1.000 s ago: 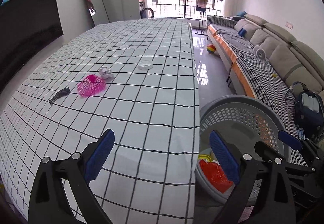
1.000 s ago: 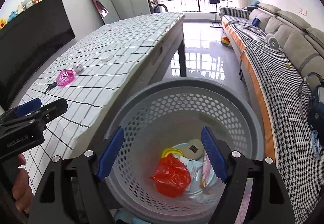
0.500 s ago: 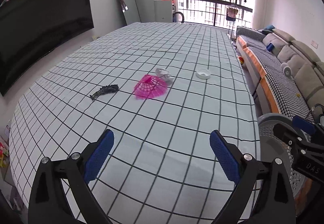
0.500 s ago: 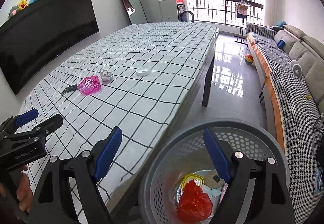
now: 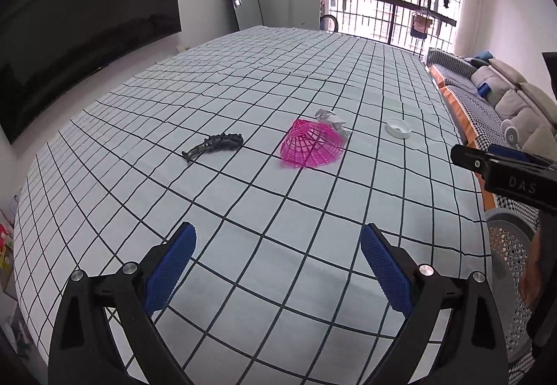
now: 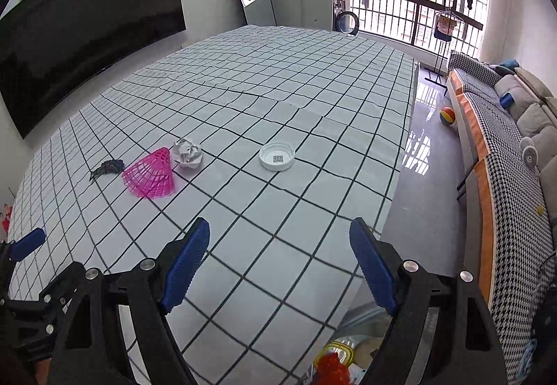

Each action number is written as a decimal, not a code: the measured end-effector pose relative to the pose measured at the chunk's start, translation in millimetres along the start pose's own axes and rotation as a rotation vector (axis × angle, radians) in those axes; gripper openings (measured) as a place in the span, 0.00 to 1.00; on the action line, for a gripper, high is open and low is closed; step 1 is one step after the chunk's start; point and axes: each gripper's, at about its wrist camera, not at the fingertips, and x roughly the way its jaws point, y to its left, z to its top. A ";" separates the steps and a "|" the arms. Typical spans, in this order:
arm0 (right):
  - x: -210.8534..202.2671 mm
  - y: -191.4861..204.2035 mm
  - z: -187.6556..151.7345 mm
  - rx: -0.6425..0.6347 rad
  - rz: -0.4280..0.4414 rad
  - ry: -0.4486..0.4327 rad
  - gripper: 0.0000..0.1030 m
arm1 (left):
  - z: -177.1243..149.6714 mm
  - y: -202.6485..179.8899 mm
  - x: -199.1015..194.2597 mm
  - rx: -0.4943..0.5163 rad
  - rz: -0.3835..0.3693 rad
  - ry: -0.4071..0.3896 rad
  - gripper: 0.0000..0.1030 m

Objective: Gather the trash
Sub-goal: 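Reach the right tool to the white round lid and close on it, then lift the white lid with the right tool while the left tool grasps the pink mesh cone, then carry the white lid and pink mesh cone over the wastebasket with both tools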

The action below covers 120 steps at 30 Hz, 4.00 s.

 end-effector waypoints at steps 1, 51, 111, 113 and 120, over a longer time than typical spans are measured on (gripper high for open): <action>7.2 1.0 4.9 -0.009 -0.007 0.009 0.77 | 0.0 1.5 2.9 -0.004 0.001 0.003 0.91; 67.9 12.9 28.4 -0.022 0.035 0.114 0.38 | 6.7 0.1 12.7 0.013 -0.073 0.021 0.91; -55.6 -25.1 -102.9 0.230 0.084 0.088 0.38 | 58.2 -28.2 87.9 0.076 -0.044 0.059 0.43; -57.1 -26.0 -104.5 0.232 0.085 0.086 0.38 | 52.6 -25.6 79.0 0.078 -0.048 0.051 0.43; -66.3 -24.3 -108.0 0.235 0.082 0.067 0.38 | 33.3 -24.9 43.0 0.095 -0.068 0.024 0.43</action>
